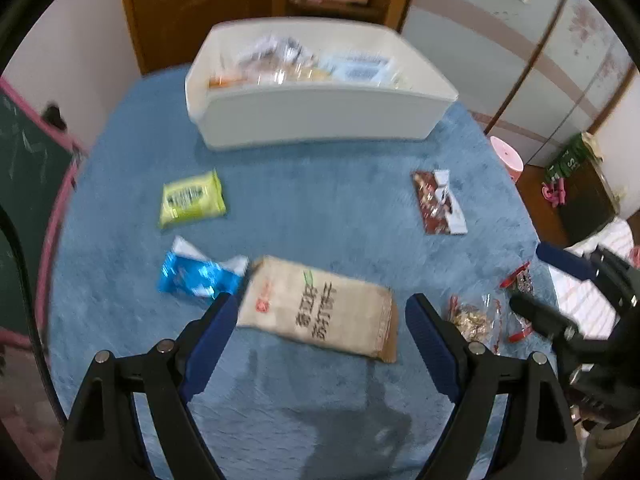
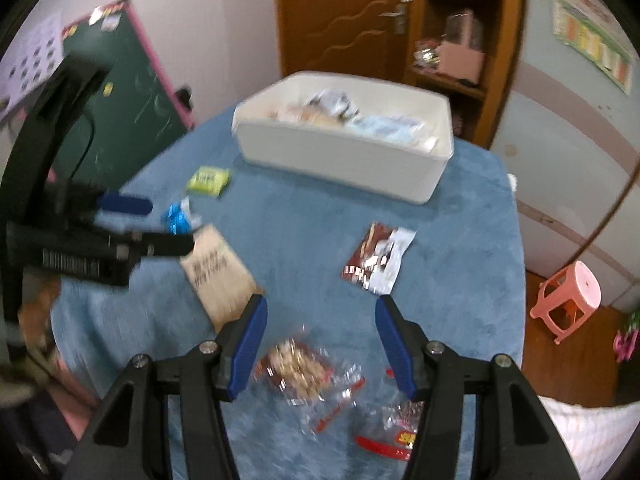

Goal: Organize snacks
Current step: 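Move both tools back over the remaining snacks, then grasp the tan soda-cracker bag with the left tool while the right tool grasps the clear nut bag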

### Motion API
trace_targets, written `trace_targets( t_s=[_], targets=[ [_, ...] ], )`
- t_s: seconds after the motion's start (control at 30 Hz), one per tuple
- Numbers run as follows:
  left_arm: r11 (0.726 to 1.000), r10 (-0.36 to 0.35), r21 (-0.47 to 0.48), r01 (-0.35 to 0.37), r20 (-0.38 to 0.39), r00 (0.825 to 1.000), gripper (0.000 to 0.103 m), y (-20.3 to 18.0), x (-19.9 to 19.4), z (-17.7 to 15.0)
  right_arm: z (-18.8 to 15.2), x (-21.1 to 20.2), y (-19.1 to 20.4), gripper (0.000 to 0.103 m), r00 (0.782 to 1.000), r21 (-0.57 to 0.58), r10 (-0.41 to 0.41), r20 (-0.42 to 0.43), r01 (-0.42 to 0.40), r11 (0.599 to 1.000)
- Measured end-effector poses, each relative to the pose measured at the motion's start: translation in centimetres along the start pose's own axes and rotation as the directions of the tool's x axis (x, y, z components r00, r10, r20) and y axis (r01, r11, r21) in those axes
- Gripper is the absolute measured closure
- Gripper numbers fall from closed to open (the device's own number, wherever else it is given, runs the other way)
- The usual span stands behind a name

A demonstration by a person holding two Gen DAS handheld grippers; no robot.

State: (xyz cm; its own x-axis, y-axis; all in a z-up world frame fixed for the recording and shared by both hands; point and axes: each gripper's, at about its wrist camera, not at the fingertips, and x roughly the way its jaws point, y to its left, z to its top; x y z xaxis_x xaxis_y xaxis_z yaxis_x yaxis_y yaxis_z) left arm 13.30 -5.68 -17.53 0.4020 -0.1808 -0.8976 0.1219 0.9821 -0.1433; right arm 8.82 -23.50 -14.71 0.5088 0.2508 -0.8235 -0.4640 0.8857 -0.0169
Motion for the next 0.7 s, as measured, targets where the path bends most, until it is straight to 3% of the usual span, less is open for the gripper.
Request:
trace_targets(
  t_s=[0.13,0.27,0.43,0.7],
  targets=[
    [0.996,-0.027,-0.093,0.019,-0.087,0.996,0.018,0.8,2.5,-0.5,-1.9,1.4,0.3,0.046,0.998,-0.070,0.047,-0.051,-0.050,0.996],
    [0.981,-0.059,-0.192,0.034,-0.123,0.991,0.018,1.5,4.1,-0.7,-3.2,2.7,0.8,0.046,0.987,-0.124,0.118,-0.106,-0.131,0.984],
    [0.948,-0.105,-0.314,0.054,-0.148,0.983,0.018,1.9,5.6,-0.4,-4.2,4.4,1.2,0.046,0.982,-0.177,0.121,-0.144,-0.146,0.973],
    [0.894,-0.034,-0.443,-0.069,-0.220,0.975,0.018,2.1,7.3,0.9,-4.3,4.4,0.9,0.046,0.971,-0.227,0.183,-0.152,-0.214,0.950]
  ],
)
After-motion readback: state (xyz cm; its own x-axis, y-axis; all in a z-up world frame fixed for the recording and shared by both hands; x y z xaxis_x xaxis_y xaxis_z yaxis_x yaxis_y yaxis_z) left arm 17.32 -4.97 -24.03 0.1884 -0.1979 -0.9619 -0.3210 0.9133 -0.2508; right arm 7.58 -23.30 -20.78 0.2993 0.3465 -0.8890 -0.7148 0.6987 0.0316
